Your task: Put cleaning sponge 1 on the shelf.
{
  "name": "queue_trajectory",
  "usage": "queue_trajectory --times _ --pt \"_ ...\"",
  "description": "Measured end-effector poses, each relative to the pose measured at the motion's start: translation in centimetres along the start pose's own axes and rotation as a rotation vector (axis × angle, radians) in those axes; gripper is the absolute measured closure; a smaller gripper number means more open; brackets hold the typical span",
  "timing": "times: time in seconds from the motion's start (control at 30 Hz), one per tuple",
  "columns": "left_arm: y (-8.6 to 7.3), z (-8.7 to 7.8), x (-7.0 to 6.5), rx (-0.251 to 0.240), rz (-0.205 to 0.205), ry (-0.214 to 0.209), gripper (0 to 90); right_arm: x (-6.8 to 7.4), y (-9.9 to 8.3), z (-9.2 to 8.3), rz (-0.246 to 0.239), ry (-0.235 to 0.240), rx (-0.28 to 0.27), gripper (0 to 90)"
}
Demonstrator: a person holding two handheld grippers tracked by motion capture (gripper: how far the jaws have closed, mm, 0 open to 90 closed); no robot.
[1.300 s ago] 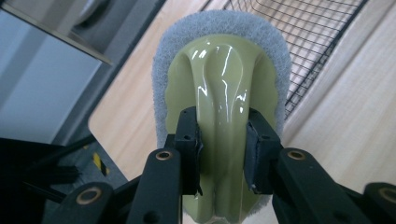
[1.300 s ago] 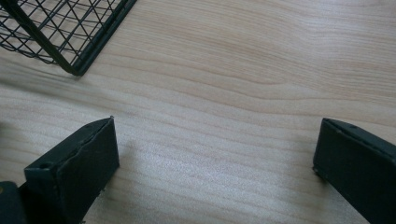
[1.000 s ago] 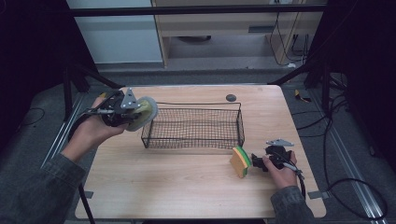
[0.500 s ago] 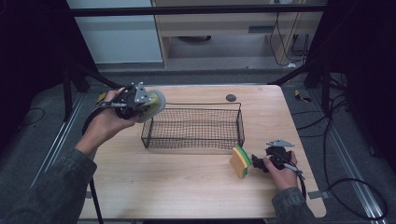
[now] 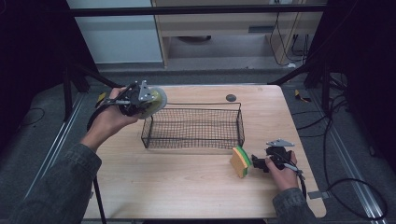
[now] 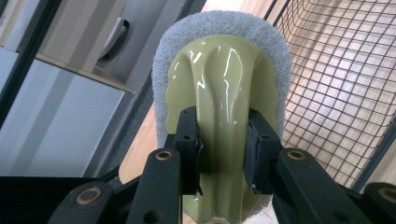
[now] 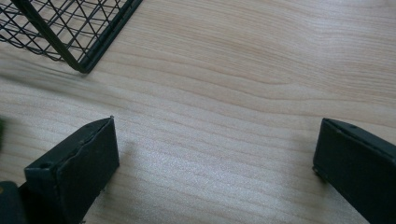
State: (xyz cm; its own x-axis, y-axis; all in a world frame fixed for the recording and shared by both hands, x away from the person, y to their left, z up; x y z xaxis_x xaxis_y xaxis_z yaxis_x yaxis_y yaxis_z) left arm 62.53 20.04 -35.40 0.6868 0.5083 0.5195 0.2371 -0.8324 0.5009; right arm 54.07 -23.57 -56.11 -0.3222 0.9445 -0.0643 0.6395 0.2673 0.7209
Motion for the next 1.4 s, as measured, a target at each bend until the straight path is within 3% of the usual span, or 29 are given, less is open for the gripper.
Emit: queue_trajectory --times 0.2,0.43,0.7,1.4 --pt "0.7 -0.2 -0.3 -0.025 0.011 -0.002 70.0 0.0 0.0 0.0 -0.001 0.0 0.0 0.4" --pt "1.1 0.5 -0.9 -0.004 0.043 -0.007 70.1 0.0 0.0 0.0 -0.004 0.002 0.0 0.4" --pt "1.5 1.1 -1.2 -0.017 0.057 -0.006 70.1 0.0 0.0 0.0 -0.004 0.003 -0.001 0.4" --pt "0.7 2.0 -2.3 0.003 0.091 -0.024 70.0 0.0 0.0 0.0 -0.003 0.003 -0.002 0.5"
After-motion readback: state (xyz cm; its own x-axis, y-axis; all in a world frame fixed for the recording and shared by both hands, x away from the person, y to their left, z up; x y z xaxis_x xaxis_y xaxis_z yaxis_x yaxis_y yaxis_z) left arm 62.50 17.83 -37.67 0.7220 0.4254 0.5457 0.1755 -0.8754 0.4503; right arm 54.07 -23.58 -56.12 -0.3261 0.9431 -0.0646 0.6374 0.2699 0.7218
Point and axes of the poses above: each handheld gripper's, and its own axes: z roughly forward along the jaws, y roughly out of its top, x roughly to its left, the point moved 7 cm from there along z, roughly forward along the jaws, and after that the axes turned 5 degrees about -z, right-handed, at the moved point
